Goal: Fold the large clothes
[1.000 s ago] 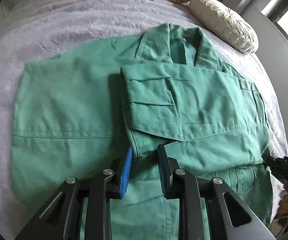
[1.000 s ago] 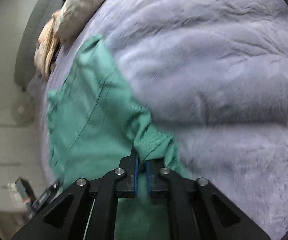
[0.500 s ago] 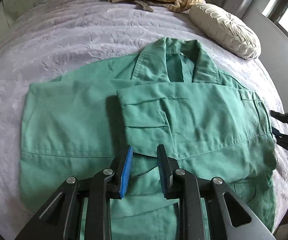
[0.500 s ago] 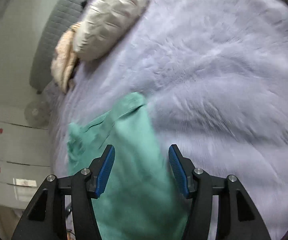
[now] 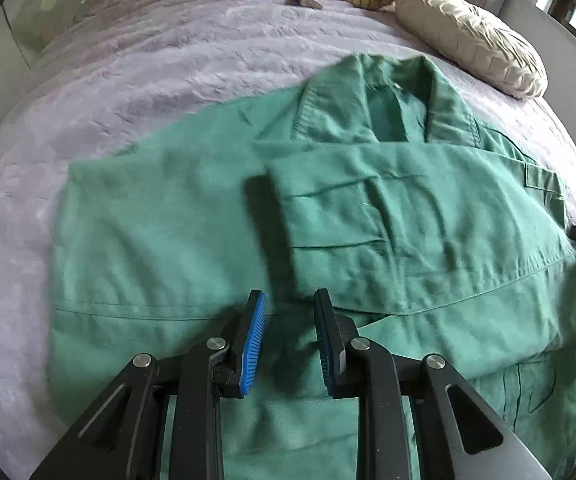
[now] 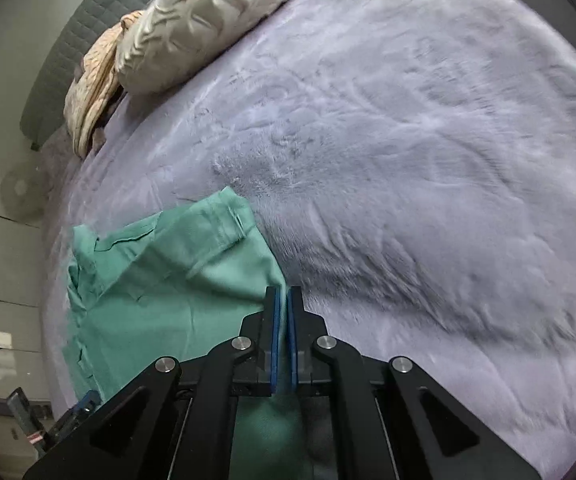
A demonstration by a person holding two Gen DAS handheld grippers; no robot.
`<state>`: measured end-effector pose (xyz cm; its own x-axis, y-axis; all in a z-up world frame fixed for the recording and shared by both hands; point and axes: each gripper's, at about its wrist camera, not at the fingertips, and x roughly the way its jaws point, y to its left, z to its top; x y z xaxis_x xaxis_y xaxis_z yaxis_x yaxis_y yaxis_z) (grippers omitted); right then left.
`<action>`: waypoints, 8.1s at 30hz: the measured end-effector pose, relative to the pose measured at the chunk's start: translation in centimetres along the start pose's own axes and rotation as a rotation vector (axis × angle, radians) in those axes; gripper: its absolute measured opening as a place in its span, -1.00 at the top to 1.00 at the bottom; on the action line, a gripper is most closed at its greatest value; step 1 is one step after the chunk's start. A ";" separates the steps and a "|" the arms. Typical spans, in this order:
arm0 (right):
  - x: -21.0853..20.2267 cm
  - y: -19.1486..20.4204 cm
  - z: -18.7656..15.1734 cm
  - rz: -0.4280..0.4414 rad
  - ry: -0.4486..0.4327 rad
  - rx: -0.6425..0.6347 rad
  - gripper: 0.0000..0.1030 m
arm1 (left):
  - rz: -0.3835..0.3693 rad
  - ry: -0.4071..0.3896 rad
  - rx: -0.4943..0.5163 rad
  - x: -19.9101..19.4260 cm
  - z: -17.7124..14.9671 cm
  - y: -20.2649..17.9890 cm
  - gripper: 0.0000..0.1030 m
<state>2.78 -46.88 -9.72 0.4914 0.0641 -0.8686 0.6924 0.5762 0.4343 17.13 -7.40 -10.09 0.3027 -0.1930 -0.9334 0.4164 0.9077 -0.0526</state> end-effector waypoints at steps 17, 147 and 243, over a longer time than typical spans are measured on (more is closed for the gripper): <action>-4.2 3.5 -9.1 -0.022 0.069 -0.205 0.92 | -0.060 0.042 0.046 -0.3 -1.4 -1.1 0.49; -16.1 -7.3 -33.5 0.008 0.246 0.087 -0.99 | -0.119 0.345 -0.130 -11.5 -32.4 11.1 -1.00; 1.5 11.1 1.2 -0.200 0.071 -0.241 0.38 | 0.130 0.038 -0.253 1.5 5.0 16.0 -0.57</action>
<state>11.80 -41.33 -5.93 0.3142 -0.0186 -0.9492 0.6228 0.7587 0.1913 28.59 4.96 -10.58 0.3054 -0.0595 -0.9504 0.1476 0.9889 -0.0145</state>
